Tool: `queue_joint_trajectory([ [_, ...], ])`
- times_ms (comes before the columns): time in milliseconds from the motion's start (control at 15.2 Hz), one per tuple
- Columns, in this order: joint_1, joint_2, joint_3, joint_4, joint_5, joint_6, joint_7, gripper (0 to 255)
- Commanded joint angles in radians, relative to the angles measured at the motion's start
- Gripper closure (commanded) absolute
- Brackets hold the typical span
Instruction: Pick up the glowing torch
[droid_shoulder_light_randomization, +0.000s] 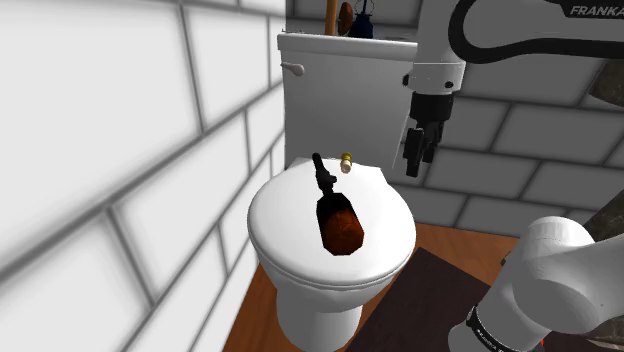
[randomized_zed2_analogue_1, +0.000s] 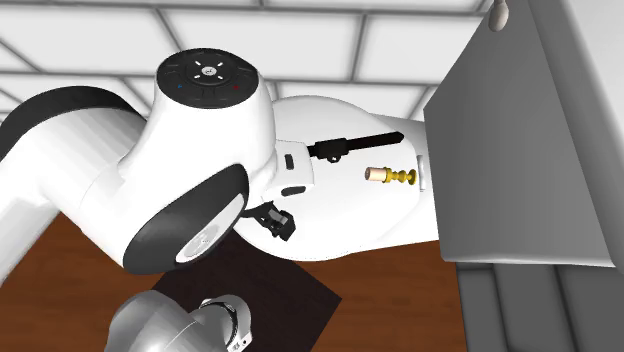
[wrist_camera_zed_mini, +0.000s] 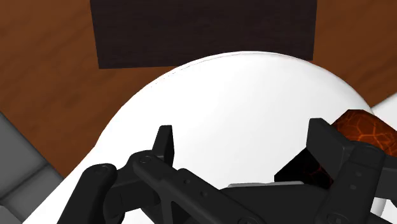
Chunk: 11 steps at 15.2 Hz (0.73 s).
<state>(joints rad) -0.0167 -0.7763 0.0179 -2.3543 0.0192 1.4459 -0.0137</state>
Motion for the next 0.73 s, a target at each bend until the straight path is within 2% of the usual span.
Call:
queue_joint_trajectory([
  [0,0.000,0.000,0.000,0.000,0.000,0.000,0.000,0],
  [330,-0.041,0.153,0.079,0.029,0.059,0.134,0.208,0],
  [660,-0.082,0.326,0.141,0.094,0.084,0.255,0.410,0],
])
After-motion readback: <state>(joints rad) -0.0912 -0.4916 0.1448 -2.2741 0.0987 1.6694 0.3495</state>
